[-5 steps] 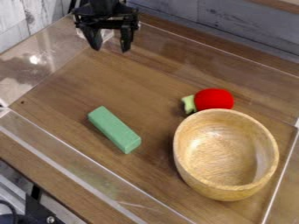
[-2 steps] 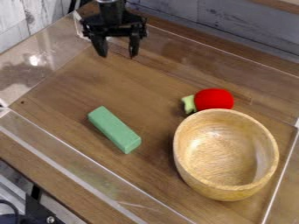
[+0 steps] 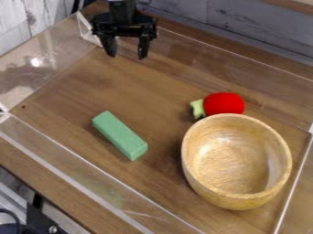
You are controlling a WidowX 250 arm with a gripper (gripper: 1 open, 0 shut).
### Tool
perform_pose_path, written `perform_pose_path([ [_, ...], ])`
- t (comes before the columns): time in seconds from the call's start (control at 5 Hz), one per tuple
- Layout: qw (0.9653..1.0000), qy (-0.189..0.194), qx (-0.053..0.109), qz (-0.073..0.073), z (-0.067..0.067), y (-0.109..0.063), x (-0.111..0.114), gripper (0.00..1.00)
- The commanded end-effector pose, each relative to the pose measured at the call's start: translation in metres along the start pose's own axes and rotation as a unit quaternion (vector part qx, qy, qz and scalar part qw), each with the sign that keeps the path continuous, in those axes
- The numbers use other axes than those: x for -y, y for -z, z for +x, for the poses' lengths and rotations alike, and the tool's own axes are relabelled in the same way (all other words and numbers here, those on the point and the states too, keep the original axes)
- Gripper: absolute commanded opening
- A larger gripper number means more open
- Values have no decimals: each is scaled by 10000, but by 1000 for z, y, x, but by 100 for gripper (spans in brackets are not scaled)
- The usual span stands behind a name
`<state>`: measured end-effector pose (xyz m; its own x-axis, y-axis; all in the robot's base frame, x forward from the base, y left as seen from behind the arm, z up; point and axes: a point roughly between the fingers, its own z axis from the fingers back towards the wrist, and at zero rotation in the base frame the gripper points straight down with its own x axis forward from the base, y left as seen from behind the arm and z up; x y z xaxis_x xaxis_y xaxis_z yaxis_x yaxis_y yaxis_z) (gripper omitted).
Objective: Move the red object to the right side of the table
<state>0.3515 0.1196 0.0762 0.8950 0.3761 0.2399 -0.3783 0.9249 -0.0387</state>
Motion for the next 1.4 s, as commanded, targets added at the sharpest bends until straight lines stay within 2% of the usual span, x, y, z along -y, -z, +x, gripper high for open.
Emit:
perform_pose_path([
  [0.0, 9994, 234, 267, 1, 19, -14, -7, 100],
  [0.2, 9995, 182, 242, 96, 13, -22, -4, 100],
  [0.4, 9997, 101, 188, 108, 7, -31, 1, 100],
  [0.6, 9998, -1, 161, 121, 10, -27, 3, 100],
  [0.8, 9996, -212, 119, 172, 14, -17, 3, 100],
  [1.2, 9998, 176, 17, 108, -6, -8, -14, 100],
])
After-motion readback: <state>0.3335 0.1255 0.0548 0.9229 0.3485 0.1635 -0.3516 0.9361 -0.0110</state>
